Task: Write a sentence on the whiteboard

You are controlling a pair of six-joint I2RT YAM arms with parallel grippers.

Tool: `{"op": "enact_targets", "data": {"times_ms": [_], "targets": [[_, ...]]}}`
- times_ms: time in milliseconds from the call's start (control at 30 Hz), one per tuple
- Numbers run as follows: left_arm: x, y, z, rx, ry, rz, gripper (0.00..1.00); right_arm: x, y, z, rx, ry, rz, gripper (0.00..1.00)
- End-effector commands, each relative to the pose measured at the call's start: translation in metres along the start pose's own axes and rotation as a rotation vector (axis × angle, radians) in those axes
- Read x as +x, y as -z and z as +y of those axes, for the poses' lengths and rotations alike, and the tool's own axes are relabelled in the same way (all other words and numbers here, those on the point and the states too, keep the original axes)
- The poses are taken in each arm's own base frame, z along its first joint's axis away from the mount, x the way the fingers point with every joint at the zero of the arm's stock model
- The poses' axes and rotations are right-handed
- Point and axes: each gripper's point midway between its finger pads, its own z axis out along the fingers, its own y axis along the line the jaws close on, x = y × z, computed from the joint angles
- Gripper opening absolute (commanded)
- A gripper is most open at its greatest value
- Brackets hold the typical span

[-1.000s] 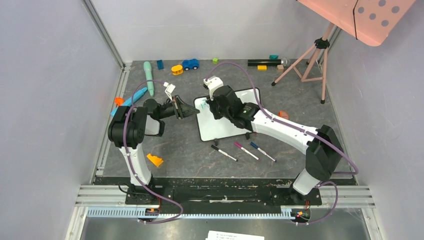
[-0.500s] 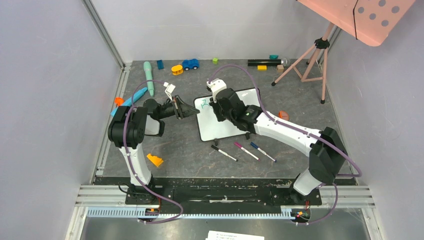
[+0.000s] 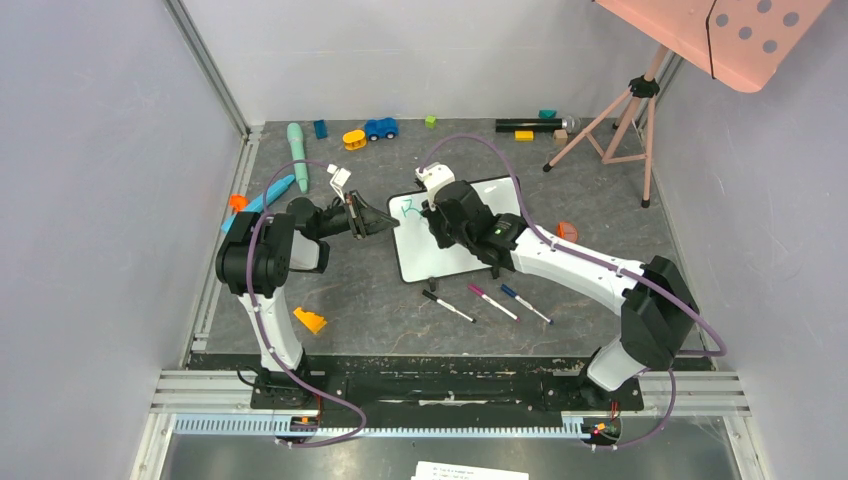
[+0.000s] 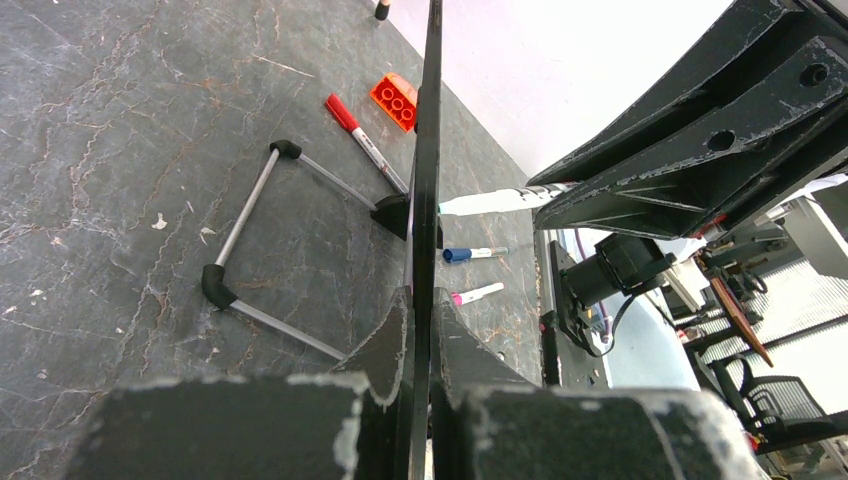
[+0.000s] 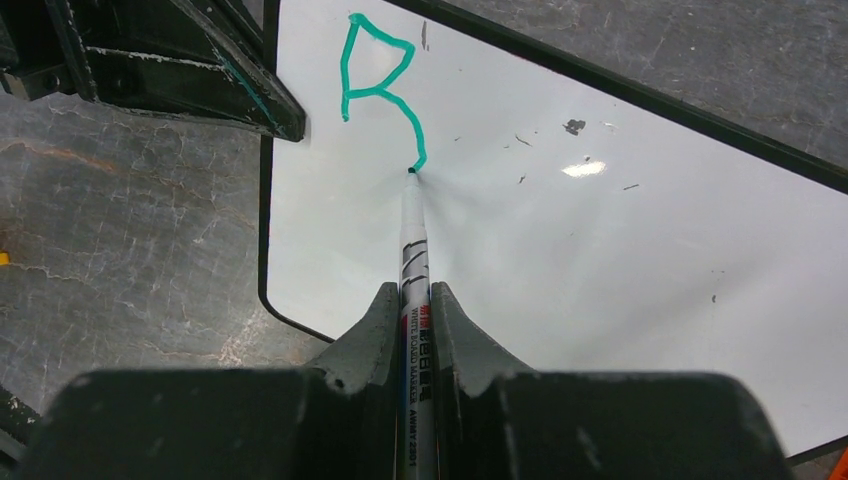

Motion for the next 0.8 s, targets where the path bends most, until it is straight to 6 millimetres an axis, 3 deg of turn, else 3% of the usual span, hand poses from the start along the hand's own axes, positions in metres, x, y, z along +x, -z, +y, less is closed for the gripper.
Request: {"op": "enact_targets", "data": {"times_ms": [0, 767], "targets": [[-0.008, -0.001, -0.017, 0.047, -0.130, -0.001, 0.02, -0.005, 0.000, 0.000, -0.023, -0.004, -0.022, 0.00], [-0.009, -0.001, -0.017, 0.047, -0.131, -0.001, 0.02, -0.030, -0.015, 0.023, -0.110, -0.009, -0.057, 0.00]]}}
